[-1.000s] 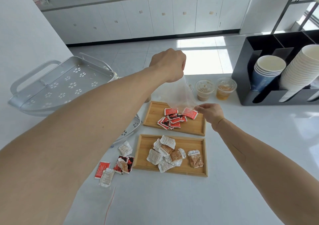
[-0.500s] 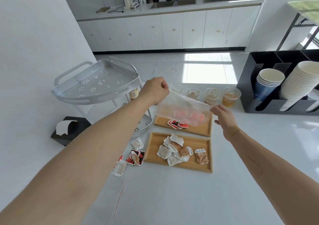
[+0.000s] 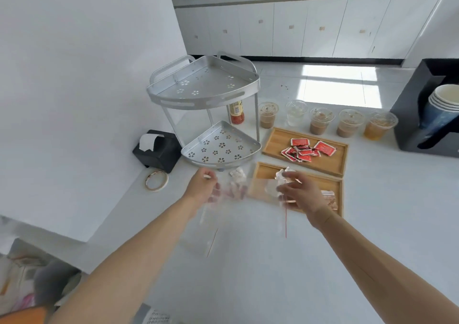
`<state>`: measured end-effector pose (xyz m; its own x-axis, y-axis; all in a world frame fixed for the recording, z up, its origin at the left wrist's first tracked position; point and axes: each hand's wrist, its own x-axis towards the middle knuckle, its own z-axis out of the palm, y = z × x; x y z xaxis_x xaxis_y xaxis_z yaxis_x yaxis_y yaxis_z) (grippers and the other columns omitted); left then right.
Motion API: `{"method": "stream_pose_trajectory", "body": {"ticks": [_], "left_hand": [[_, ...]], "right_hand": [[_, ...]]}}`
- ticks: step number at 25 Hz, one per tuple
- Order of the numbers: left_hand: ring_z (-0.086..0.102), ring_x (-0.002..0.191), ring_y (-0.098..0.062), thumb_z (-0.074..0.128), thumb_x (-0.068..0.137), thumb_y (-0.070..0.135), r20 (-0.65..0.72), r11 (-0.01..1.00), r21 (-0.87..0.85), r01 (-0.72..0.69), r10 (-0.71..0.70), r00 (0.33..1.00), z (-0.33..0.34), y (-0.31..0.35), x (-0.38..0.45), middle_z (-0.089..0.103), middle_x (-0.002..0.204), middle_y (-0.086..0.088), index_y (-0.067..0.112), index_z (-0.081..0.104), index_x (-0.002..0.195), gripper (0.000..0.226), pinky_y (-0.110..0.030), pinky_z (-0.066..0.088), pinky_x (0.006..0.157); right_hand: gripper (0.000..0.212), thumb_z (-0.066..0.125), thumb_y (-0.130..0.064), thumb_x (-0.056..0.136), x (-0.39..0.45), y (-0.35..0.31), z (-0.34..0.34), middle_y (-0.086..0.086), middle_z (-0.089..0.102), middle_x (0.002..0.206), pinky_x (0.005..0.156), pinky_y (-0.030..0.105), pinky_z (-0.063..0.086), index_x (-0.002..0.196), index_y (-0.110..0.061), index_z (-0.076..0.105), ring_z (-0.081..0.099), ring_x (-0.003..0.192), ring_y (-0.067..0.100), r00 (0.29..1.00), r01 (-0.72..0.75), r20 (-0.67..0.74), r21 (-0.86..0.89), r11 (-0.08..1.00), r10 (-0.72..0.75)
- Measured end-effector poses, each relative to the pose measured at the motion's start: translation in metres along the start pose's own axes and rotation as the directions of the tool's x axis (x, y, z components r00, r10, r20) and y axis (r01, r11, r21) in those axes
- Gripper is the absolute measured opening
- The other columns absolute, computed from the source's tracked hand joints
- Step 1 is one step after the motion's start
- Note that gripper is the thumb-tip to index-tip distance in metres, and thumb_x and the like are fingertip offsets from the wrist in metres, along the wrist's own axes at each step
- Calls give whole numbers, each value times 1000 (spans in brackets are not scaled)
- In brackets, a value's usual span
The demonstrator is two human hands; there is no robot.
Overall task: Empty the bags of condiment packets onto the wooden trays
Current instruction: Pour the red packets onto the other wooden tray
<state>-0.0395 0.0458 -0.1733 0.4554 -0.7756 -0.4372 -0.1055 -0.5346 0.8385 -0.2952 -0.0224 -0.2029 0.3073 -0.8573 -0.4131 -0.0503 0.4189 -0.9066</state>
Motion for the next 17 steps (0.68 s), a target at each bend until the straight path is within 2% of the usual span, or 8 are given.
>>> {"method": "stream_pose_trajectory", "body": {"ticks": [4,7,9,13,17], "left_hand": [[50,57,-21,47,99,15,-135,989,144,9,11,991,-53,-73,-14,63,79,-7,16,52,94,7,-27,41,50],[52,60,-22,56,95,16,-183,981,196,2,34,982,-94,-117,-23,67,77,-4,18,55,92,3,-31,43,60],[53,62,-20,62,92,18,-206,989,147,29,2,979,-116,-137,-29,70,79,-2,17,59,91,3,-29,44,62],[56,61,-18,69,89,16,-170,992,82,95,-80,982,-155,-175,-32,73,85,-6,14,64,89,5,-25,45,61],[60,62,-18,71,87,13,-123,986,104,132,-119,985,-184,-201,-25,74,85,-9,7,66,92,9,-23,45,59]], "right_hand": [[29,71,0,82,-21,43,59,10,65,82,56,27,55,109,-7,64,66,60,19,980,-122,138,-155,980,143],[20,73,-4,79,-33,64,100,13,73,83,59,26,55,99,-6,70,69,65,17,957,-169,172,-319,933,233],[16,73,-5,77,-38,74,121,13,76,85,60,26,56,93,-7,72,71,66,16,948,-188,166,-396,899,271],[12,70,-5,78,-47,93,157,6,71,71,59,26,58,89,-5,72,68,62,17,936,-223,155,-435,872,316],[12,71,-9,77,-55,114,186,4,70,68,63,30,59,86,-1,71,65,59,15,938,-260,89,-461,849,336]]}}
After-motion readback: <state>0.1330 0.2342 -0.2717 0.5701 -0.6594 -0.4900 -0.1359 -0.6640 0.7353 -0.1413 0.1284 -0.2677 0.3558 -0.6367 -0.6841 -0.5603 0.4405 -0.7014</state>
